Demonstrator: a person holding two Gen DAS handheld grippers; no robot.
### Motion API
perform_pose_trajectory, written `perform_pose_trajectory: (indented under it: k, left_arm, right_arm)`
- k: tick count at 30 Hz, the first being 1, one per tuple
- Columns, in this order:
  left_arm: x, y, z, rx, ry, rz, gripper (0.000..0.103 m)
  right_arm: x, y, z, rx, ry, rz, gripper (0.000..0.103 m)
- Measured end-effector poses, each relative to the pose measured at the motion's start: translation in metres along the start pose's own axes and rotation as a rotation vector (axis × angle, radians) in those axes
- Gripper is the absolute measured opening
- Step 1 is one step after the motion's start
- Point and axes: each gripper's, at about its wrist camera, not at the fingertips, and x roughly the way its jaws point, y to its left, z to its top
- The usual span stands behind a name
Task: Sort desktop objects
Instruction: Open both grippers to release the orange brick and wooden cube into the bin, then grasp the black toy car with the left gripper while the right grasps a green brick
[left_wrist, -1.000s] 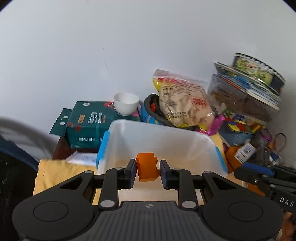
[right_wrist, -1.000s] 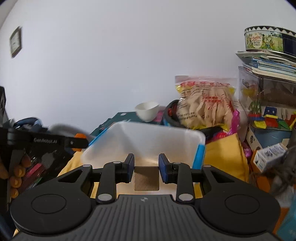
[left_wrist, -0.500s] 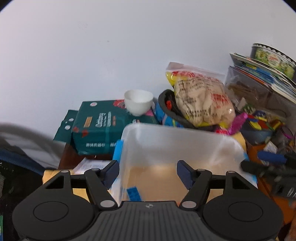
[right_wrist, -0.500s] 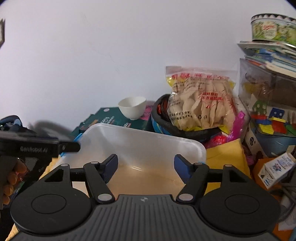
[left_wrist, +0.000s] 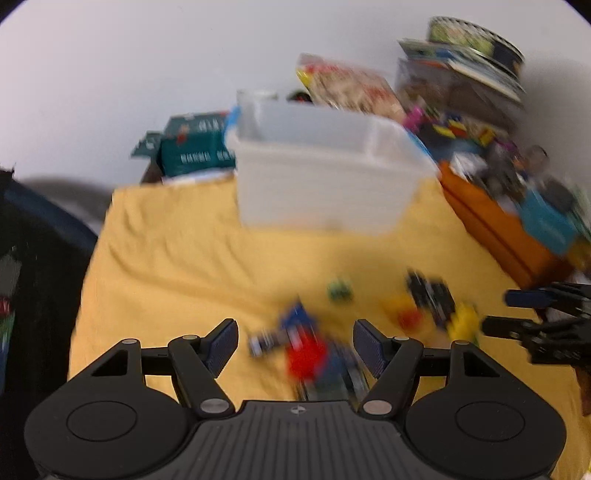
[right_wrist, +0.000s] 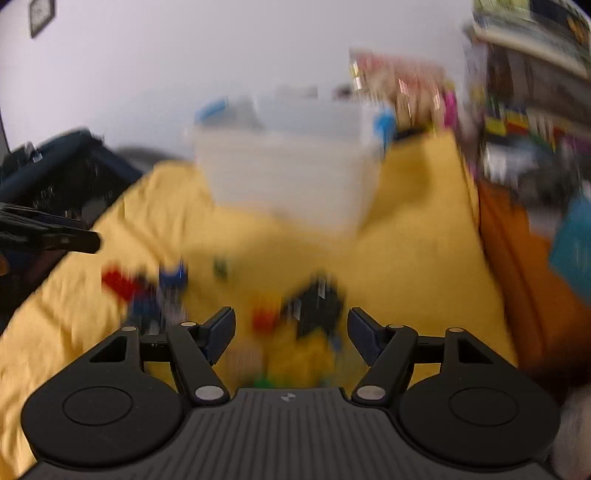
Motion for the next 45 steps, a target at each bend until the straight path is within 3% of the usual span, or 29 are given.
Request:
perform_pose_trajectory:
  k: [4, 7, 15, 23, 26, 29, 34, 36, 39, 41, 42, 45]
  left_arm:
    - [0.001, -0.019, -0.037, -0.009, 0.060, -0.020, 0.072]
    - [0.010, -0.036, -0.052, 0.039, 0.069, -0.039, 0.072]
    - [0.040, -0.064, -0.068, 0.127, 0.093, -0.067, 0.072]
    - [0.052, -0.067, -0.073, 0.155, 0.095, -0.083, 0.073]
    - [0.053, -0.071, -0.074, 0.177, 0.095, -0.127, 0.064]
    - [0.053, -0.074, -0.075, 0.202, 0.086, -0.141, 0.064]
    - [0.051, -0.067, -0.069, 0.174, 0.071, -0.159, 0.045]
    - [0.051, -0.062, -0.066, 0.160, 0.071, -0.161, 0.044]
    - [0.055, -0.058, -0.067, 0.142, 0.080, -0.156, 0.047]
    - [0.059, -0.056, -0.065, 0.098, 0.093, -0.137, 0.057]
    - [0.061, -0.056, -0.063, 0.077, 0.103, -0.120, 0.069]
    - [0.064, -0.056, -0.062, 0.044, 0.134, -0.155, 0.070]
  right_arm:
    - [0.008, 0.006, -0.021, 0.000, 0.035, -0.015, 0.064]
    - [0.016, 0.008, -0.027, 0.006, 0.055, -0.016, 0.062]
    - [0.031, 0.015, -0.032, -0.021, 0.085, -0.036, 0.059]
    - [0.039, 0.010, -0.033, 0.011, 0.108, -0.032, 0.038]
    - [0.038, 0.009, -0.033, 0.009, 0.102, -0.028, 0.037]
    - [0.036, 0.008, -0.033, 0.019, 0.097, -0.025, 0.036]
    - [0.023, 0.005, -0.029, 0.023, 0.052, -0.016, 0.034]
    - [0.018, 0.006, -0.027, 0.003, 0.037, -0.015, 0.034]
    - [0.020, 0.004, -0.027, 0.001, 0.050, -0.014, 0.034]
    - [0.022, 0.003, -0.028, 0.014, 0.058, -0.019, 0.034]
    - [0.022, 0.002, -0.028, 0.022, 0.058, -0.018, 0.034]
    - [0.020, 0.003, -0.030, 0.029, 0.058, -0.011, 0.034]
